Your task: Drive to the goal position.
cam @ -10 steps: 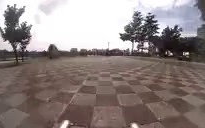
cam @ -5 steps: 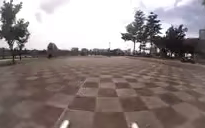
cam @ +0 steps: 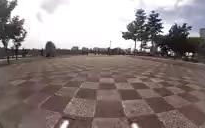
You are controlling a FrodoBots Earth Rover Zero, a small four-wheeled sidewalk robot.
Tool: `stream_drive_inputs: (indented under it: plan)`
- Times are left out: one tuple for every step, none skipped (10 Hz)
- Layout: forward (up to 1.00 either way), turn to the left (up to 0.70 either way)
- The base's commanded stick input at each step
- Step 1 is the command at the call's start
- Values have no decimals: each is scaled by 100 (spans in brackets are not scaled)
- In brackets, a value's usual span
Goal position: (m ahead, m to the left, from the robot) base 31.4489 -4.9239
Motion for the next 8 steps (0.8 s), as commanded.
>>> stream_drive_inputs:
  plan:
    - [100, 0]
    - [100, 0]
    - [100, 0]
    - [100, 0]
    - [100, 0]
    - [100, 0]
    - [100, 0]
    - [100, 0]
